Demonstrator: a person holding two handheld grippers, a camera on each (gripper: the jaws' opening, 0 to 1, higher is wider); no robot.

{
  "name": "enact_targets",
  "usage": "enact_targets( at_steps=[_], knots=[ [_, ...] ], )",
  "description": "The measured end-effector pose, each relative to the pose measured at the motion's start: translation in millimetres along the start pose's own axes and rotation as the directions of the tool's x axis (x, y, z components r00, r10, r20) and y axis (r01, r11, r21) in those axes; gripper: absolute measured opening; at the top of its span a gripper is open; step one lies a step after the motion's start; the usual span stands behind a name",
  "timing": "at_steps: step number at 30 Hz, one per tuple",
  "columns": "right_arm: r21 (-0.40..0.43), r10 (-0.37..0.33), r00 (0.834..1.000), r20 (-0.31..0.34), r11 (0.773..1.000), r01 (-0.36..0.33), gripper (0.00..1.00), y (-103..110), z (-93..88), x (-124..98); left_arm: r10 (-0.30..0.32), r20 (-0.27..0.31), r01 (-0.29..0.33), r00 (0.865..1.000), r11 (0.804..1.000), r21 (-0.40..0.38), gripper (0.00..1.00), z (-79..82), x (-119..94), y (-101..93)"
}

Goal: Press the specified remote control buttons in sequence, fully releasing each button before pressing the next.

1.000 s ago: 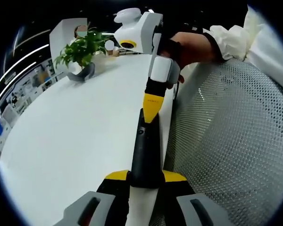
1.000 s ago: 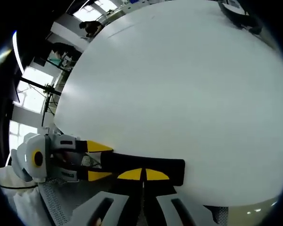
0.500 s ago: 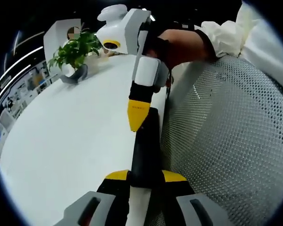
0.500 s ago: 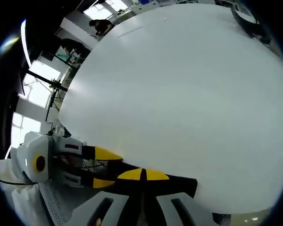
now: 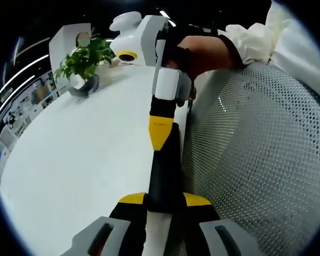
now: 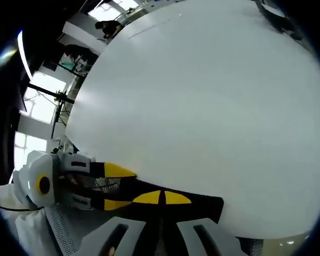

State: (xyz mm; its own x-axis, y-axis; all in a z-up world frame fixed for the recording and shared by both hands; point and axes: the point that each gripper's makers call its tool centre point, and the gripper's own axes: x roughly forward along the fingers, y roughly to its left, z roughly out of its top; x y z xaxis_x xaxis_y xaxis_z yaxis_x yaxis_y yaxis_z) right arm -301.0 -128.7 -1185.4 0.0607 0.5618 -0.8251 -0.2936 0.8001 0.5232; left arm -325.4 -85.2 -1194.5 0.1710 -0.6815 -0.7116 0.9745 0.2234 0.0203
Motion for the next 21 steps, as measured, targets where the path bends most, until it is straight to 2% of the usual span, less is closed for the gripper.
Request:
enact_targets(
  at_steps=[5, 10, 19, 21],
  knots=[
    [-0.036, -0.032, 0.999, 0.012, 0.999, 0.032, 0.0, -1.4, 2.7, 2.7, 0.008, -0.003, -0.008, 1.0, 1.0, 0.02, 0.24, 0.1, 0.5, 0.5],
    [-0.049, -0.044, 0.999, 0.023, 0.998, 0.045, 0.0, -2.8, 3.9, 3.3, 0.009, -0.003, -0.009, 1.0, 1.0, 0.008, 0.24, 0.2, 0.5, 1.3],
    [-0.079, -0.04, 0.999, 0.027, 0.996, 0.042, 0.0, -2.1, 3.7, 3.2, 0.011, -0.01, -0.011, 1.0, 1.0, 0.025, 0.24, 0.3, 1.0, 1.0],
    [-0.055, -0.034, 0.999, 0.024, 0.998, 0.036, 0.0, -2.9, 4.1, 2.3, 0.01, -0.009, -0.01, 1.0, 1.0, 0.023, 0.24, 0.5, 0.7, 1.1]
  ],
)
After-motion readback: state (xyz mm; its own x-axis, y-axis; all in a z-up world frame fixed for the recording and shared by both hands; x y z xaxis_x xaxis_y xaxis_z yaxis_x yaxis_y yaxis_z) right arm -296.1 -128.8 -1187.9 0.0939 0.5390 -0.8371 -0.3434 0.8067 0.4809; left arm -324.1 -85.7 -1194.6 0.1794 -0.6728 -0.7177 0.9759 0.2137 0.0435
